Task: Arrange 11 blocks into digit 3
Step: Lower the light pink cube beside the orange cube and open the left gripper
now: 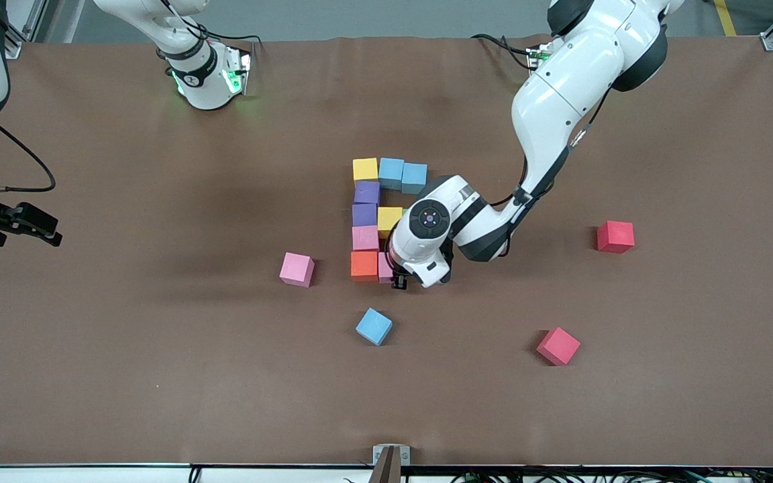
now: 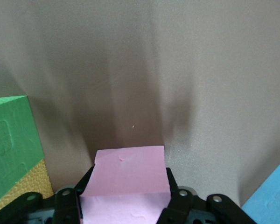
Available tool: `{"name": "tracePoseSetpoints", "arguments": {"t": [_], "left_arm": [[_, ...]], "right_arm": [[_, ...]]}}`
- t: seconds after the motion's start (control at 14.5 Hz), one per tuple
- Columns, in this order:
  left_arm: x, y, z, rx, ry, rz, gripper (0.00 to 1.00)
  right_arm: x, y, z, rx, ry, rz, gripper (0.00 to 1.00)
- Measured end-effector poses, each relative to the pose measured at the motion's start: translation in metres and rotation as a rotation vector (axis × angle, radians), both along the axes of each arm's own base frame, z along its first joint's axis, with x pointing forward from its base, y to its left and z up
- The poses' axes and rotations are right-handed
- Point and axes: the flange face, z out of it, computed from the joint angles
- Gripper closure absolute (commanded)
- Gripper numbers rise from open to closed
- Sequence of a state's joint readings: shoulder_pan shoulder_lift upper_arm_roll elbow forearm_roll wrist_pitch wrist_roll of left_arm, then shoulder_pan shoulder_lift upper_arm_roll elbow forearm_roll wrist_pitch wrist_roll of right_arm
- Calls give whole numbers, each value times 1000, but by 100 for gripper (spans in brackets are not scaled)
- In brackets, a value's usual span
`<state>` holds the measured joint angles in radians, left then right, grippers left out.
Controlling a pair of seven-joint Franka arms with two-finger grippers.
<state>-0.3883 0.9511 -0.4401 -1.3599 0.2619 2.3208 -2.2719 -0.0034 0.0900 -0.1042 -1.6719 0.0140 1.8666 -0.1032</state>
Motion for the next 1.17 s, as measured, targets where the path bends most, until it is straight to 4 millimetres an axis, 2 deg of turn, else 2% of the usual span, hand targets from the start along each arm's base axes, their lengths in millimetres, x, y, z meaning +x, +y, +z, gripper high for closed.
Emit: {"name": "tracePoseSetpoints", "arguments": {"t": [0.28,0.41,0.69,0.76,0.9,1.17], "left_arm": [[0,0,0,0,0,0,76],[-1,-1,0,0,0,-1,57],[-1,-1,0,0,0,-2,36],[-1,-1,0,0,0,-2,27],[-1,-1,0,0,0,-2,0],[0,-2,1,-5,-8,-15,0]], "right_arm": [[0,0,0,0,0,0,0],[0,0,0,0,0,0,0],[0,0,0,0,0,1,0],[0,0,0,0,0,1,0],[0,0,0,0,0,1,0],[0,0,0,0,0,2,0]]}}
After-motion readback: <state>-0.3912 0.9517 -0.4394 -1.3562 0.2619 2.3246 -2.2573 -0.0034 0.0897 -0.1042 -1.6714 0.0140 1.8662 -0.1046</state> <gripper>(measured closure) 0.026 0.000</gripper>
